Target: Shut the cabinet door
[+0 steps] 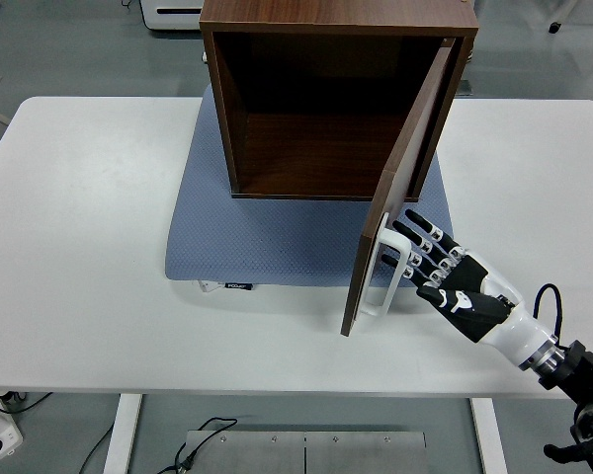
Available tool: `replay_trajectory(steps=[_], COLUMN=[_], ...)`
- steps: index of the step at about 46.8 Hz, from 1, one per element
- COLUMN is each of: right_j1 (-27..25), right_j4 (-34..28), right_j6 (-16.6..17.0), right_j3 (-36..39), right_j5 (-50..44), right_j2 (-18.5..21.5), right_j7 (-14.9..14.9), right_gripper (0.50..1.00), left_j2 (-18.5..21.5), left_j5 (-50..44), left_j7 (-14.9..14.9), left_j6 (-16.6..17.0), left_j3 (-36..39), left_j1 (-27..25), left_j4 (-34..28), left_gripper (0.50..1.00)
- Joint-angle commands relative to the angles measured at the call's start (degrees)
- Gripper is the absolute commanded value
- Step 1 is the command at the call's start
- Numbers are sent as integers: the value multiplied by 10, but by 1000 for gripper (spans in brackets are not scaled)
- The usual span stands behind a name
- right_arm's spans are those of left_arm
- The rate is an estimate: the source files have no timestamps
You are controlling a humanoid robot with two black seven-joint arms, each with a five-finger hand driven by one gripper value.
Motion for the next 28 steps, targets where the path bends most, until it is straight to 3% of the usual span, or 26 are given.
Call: replay_trajectory(steps=[1,28], right_j1=[3,14], right_j4=[-1,-6], right_j6=[0,3], right_j3=[-5,-22], right_j5=[0,-1], right_j2=[3,8], right_j7=[0,-3], right_gripper=[1000,1000], left_j2=[0,0], left_j5=[0,0], left_j7=[0,0], left_j6=[0,0], left_j3=[0,0], left_j1=[0,0], left_j4=[0,0], left_gripper=[1000,1000])
